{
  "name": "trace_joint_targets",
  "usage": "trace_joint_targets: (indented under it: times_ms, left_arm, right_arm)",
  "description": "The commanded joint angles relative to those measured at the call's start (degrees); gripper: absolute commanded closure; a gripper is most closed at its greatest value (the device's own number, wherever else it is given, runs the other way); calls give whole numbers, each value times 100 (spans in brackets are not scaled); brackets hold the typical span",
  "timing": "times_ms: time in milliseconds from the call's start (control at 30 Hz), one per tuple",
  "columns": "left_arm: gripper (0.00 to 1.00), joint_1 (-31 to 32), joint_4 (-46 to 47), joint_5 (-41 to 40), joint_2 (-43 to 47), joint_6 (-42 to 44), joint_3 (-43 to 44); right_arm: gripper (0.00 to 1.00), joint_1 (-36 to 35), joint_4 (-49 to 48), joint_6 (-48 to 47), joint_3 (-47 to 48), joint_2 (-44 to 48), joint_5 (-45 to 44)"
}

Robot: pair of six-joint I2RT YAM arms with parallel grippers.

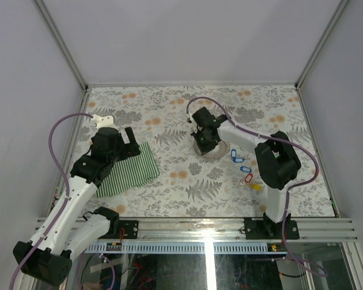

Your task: Put the keys on the keyring

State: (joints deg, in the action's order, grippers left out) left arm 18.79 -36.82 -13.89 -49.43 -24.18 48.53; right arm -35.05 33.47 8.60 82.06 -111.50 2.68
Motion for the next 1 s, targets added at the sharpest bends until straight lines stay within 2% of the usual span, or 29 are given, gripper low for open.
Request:
trace_joint_targets:
  times_ms: [0,233,267,400,533,800,967]
  left_arm:
    - [0,43,245,25,54,10,-71]
    - [0,51,253,208,-98,57,7]
    - [0,46,254,199,-71,52,-7]
    - [0,56,295,147,82,54,-34]
    - [0,46,294,173,119,-2,-50]
    - [0,46,183,320,90,-290,51]
    - [0,38,87,394,442,-588,-3]
  right_arm:
    - [100,-460,-80,408,-672,830,242]
    - [97,-929,-473,1228,-2363,2382,-43]
    - [93,-931,-428,1259,-2502,2587,4]
    - [61,-968,-400,1375,-2958,3572,-199]
    - [49,-969,-227,1590,-3042,4278,-396]
    - [43,-968,-540,2163,-3585,5472,-508]
    - [42,-966,-467,2485,-3696,5744,-763]
